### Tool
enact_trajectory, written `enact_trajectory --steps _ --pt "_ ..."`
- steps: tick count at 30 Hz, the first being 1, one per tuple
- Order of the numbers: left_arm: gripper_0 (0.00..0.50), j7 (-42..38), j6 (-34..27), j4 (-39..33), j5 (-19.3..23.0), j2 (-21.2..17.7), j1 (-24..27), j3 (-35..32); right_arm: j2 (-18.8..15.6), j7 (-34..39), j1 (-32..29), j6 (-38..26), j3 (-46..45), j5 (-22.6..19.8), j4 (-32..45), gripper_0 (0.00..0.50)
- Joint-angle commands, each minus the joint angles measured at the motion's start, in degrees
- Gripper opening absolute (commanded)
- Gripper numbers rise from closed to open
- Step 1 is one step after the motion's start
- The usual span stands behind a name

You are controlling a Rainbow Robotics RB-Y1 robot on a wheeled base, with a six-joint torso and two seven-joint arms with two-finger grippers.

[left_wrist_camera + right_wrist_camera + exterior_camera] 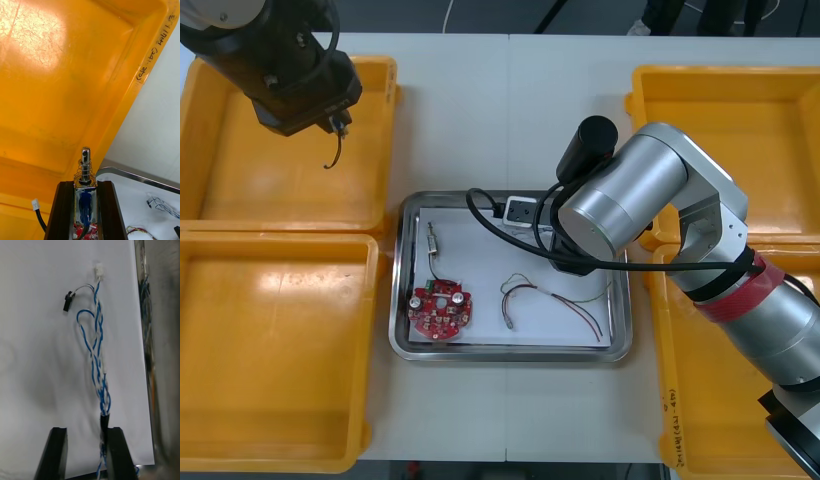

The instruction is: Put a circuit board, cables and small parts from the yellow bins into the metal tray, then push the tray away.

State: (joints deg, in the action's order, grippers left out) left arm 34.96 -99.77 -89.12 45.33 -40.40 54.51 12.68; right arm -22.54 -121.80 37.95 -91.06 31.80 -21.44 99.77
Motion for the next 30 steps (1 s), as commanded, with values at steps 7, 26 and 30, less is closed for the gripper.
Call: enact_trajectory --steps 7,26,30 --pt "0.001 -4.2 -0.6 -1.8 0.5 -2.3 -0.3 -2.4 1.0 -1.2 -0.2 0.5 0.8 0.6 0.4 0.500" --pt "0.001 -4.2 -0.5 -1.8 0.9 -2.3 -0.3 -2.6 1.5 -0.2 -0.3 -9.7 -2.8 2.0 8.6 0.500" --pt "0.001 -4.1 -0.6 -2.2 1.1 -2.2 -0.3 -2.6 2.9 0.7 -0.9 -18.4 -7.5 2.0 13.1 0.500"
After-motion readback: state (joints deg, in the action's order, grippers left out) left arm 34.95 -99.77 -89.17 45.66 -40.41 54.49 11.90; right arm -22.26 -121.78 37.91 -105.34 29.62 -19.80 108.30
